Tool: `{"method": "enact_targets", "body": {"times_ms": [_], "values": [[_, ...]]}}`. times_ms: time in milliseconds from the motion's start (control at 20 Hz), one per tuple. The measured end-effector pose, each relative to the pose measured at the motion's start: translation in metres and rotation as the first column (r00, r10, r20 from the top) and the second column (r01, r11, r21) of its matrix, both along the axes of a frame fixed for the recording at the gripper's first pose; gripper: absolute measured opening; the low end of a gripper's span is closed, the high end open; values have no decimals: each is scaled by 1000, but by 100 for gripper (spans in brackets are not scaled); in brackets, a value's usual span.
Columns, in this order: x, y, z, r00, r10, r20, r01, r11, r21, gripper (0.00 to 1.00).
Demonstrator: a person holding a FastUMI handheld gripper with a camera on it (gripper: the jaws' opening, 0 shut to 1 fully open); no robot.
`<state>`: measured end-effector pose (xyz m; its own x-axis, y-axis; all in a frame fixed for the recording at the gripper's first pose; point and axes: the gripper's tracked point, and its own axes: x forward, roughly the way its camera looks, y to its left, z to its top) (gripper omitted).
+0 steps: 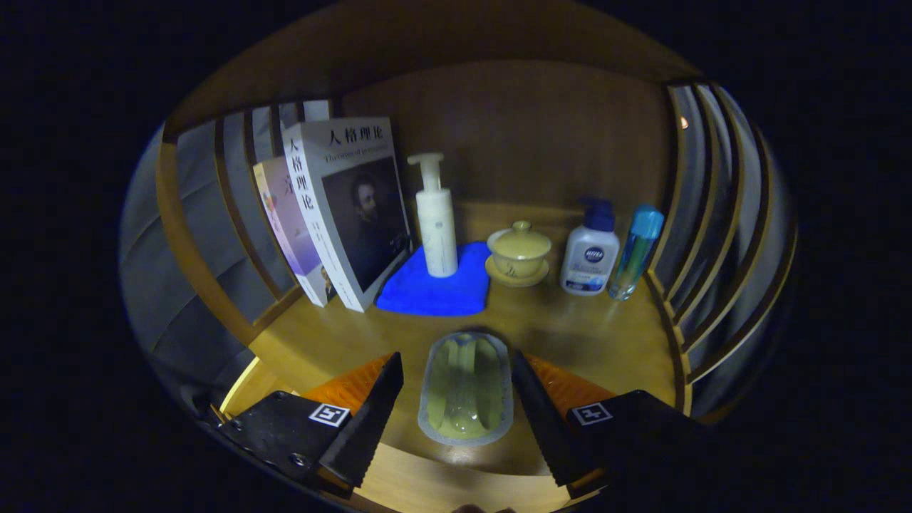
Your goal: Pull open the drawer, take out the items inside it, and place them on the countertop above the cabinet.
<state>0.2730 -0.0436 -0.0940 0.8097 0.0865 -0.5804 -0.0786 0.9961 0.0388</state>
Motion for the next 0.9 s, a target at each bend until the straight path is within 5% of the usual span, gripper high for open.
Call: {"method": "enact_targets", "body": {"times_ms": [450, 900], "values": [[-71, 18, 79, 962, 32, 271, -26, 999, -24, 97], [-150, 17, 77, 916, -13, 400, 15, 1000, -3, 97]]}}
